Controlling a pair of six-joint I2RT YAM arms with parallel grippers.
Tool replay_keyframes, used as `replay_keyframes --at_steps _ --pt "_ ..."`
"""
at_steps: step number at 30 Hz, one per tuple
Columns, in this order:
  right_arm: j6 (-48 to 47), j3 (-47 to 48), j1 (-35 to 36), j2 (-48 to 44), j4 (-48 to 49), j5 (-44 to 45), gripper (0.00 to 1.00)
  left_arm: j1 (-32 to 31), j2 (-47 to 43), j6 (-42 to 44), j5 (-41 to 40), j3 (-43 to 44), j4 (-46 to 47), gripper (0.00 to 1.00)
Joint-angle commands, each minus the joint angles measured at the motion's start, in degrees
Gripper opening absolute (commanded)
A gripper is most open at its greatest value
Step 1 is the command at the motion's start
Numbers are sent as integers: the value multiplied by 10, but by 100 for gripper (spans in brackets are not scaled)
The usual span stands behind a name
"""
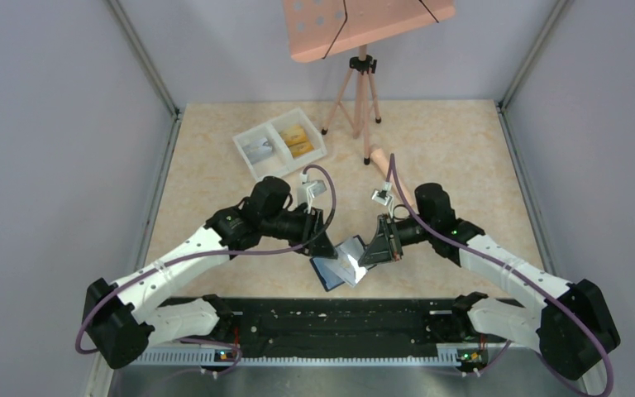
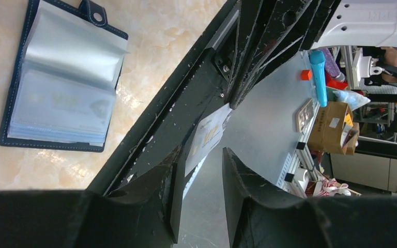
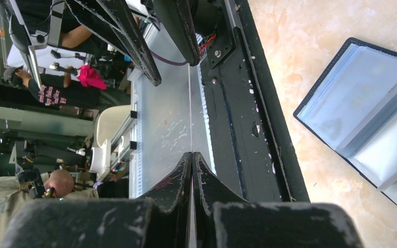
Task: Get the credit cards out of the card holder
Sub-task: Place the credit card in the storage box.
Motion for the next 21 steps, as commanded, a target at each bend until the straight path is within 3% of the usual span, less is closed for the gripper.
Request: replay_keyframes --at_steps 1,8,10,12,14,17,21 --pt "1 2 8 -6 38 -14 0 2 3 0 36 -5 44 37" --pt "9 -1 8 -8 46 -20 0 3 24 9 46 -5 47 36" --pt "9 -1 8 -8 46 -18 0 4 26 10 58 -2 49 26" --pt "9 -1 8 -7 46 -14 0 7 30 10 63 -1 45 4" --pt "10 2 8 -7 44 -5 0 21 33 5 67 1 39 0" --pt "18 12 7 -8 31 46 14 66 31 -20 63 -9 40 0" --pt "52 23 5 -32 32 127 48 172 6 -47 68 -31 66 0"
